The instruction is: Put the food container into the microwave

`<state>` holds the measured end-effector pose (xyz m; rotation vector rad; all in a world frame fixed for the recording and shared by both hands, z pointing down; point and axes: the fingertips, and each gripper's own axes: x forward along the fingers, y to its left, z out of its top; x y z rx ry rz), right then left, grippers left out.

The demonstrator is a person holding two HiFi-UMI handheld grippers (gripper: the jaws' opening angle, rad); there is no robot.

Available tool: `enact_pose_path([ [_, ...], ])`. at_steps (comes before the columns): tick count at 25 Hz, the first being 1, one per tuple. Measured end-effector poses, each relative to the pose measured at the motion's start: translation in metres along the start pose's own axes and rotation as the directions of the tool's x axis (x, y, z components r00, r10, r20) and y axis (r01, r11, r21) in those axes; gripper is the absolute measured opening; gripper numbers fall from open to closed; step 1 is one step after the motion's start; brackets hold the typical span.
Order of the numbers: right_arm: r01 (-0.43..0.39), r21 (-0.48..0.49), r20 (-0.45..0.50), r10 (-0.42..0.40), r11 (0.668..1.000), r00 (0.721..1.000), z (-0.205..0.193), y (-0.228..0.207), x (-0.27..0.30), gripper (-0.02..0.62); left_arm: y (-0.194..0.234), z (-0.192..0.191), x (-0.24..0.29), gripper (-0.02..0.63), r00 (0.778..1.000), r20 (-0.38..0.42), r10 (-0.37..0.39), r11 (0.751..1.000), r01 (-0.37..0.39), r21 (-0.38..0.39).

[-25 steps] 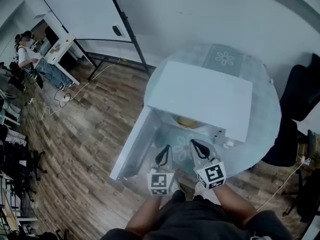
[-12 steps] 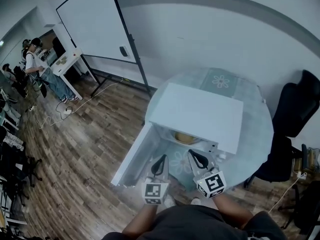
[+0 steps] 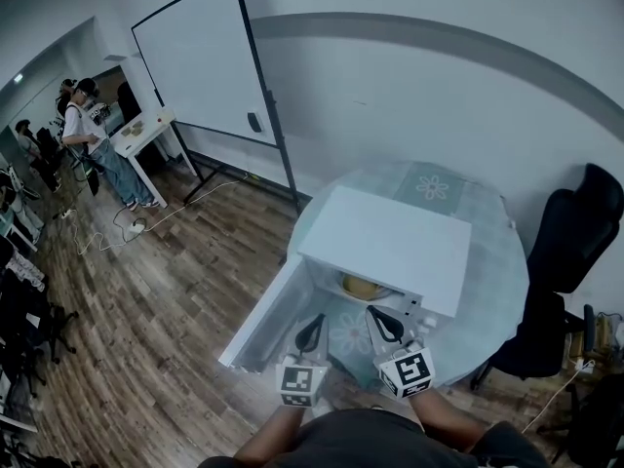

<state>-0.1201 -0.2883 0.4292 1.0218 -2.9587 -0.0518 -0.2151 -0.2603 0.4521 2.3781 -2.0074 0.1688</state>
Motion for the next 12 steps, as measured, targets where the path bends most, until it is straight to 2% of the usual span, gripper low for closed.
enact_pose_path([
  [12, 0.042, -0.014, 0.006, -0.042, 0.999, 0.999, 0.0, -0.012, -0.009, -0.005, 0.005, 0.003, -0.008, 0.006, 1.0, 0.016, 0.017, 1.0, -0.017, -0.002],
])
